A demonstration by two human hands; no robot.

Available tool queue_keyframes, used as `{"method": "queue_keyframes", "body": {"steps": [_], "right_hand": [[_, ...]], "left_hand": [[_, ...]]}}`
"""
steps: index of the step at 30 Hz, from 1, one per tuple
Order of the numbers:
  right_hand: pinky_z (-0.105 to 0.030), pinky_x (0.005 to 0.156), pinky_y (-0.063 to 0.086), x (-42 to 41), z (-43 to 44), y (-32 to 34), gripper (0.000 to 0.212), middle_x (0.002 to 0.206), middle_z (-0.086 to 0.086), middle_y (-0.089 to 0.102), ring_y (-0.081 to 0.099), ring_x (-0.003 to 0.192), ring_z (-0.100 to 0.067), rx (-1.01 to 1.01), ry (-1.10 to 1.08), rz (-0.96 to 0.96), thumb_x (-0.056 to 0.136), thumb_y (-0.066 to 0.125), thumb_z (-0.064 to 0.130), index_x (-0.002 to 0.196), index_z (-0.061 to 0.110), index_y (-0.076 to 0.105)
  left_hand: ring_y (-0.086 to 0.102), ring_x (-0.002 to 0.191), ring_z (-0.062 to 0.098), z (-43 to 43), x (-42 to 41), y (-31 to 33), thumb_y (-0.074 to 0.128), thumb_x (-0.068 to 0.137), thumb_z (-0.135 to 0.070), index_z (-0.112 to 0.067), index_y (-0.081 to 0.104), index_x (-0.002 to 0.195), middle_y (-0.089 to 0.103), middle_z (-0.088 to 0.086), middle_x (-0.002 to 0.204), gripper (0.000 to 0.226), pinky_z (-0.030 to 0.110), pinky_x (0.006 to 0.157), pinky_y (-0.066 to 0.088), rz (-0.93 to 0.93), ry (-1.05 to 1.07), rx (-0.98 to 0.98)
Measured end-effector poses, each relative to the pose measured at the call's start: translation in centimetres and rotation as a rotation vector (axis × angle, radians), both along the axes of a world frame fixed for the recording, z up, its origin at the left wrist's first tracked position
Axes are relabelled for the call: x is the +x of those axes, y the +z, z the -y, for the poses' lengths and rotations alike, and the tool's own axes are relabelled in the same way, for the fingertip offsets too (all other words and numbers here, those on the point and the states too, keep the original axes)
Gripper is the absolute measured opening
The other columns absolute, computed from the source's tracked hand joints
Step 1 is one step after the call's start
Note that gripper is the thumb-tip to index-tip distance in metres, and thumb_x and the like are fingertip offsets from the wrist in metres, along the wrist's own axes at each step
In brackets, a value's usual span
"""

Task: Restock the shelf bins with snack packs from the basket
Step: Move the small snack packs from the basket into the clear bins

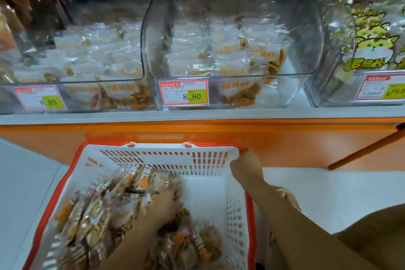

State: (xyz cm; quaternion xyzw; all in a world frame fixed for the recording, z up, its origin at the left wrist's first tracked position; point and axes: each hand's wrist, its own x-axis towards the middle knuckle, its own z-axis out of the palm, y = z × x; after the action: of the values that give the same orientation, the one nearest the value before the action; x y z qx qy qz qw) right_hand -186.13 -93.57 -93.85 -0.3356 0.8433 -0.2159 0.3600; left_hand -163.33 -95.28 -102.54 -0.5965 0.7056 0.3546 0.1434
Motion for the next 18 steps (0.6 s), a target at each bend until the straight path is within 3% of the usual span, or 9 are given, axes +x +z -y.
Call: {"method": "queue_keyframes", "body": {"steps": [4, 9, 12, 15, 18], "right_hand": [[-0.017, 0.042, 0.035, 0.1, 0.3, -0.2, 0.026, 0.068, 0.002, 0.058, 0.052, 0.053, -0.009, -0.016, -0.018, -0.047, 0.086, 0.049, 0.000, 0.067, 0.017, 0.051], [-0.017, 0.043, 0.034, 0.1, 0.4, -0.4, 0.021, 0.067, 0.002, 0.054, 0.050, 0.055, -0.010, -0.025, -0.021, -0.070, 0.083, 0.046, -0.002, 0.070, 0.014, 0.049], [-0.017, 0.046, 0.038, 0.2, 0.3, -0.4, 0.015, 0.075, 0.001, 0.059, 0.055, 0.060, -0.013, -0.034, -0.015, -0.063, 0.084, 0.048, -0.001, 0.079, 0.012, 0.054], [-0.016, 0.044, 0.035, 0.1, 0.3, -0.5, 0.017, 0.072, 0.004, 0.055, 0.048, 0.055, -0.005, -0.048, -0.007, -0.069, 0.086, 0.047, 0.001, 0.077, 0.015, 0.049], [-0.014, 0.042, 0.031, 0.1, 0.2, -0.3, 0.015, 0.069, 0.008, 0.050, 0.047, 0.055, -0.005, -0.040, 0.018, -0.108, 0.090, 0.046, 0.005, 0.080, 0.016, 0.048]], "left_hand": [[0.057, 0.104, 0.019, 0.9, -1.2, -1.5, 0.055, 0.092, -0.016, -0.011, 0.043, 0.133, 0.059, 0.006, 0.117, 0.043, 0.028, 0.086, 0.050, 0.068, -0.082, 0.046], [0.060, 0.102, 0.015, 1.6, -2.1, -2.6, 0.061, 0.089, -0.011, -0.011, 0.060, 0.114, 0.064, 0.004, 0.114, 0.025, 0.024, 0.087, 0.051, 0.156, -0.126, 0.072], [0.062, 0.101, 0.015, 2.5, -2.2, -2.1, 0.061, 0.086, -0.006, -0.008, 0.063, 0.113, 0.066, 0.004, 0.110, 0.027, 0.025, 0.088, 0.052, 0.210, -0.112, 0.068], [0.062, 0.104, 0.018, 2.9, -2.1, -1.3, 0.062, 0.086, -0.007, -0.008, 0.062, 0.114, 0.066, 0.006, 0.112, 0.029, 0.029, 0.088, 0.052, 0.230, -0.120, 0.017], [0.063, 0.102, 0.017, 2.6, -1.9, -0.2, 0.065, 0.085, -0.010, -0.016, 0.064, 0.099, 0.066, 0.003, 0.106, 0.015, 0.026, 0.084, 0.052, 0.210, -0.118, -0.011]]}}
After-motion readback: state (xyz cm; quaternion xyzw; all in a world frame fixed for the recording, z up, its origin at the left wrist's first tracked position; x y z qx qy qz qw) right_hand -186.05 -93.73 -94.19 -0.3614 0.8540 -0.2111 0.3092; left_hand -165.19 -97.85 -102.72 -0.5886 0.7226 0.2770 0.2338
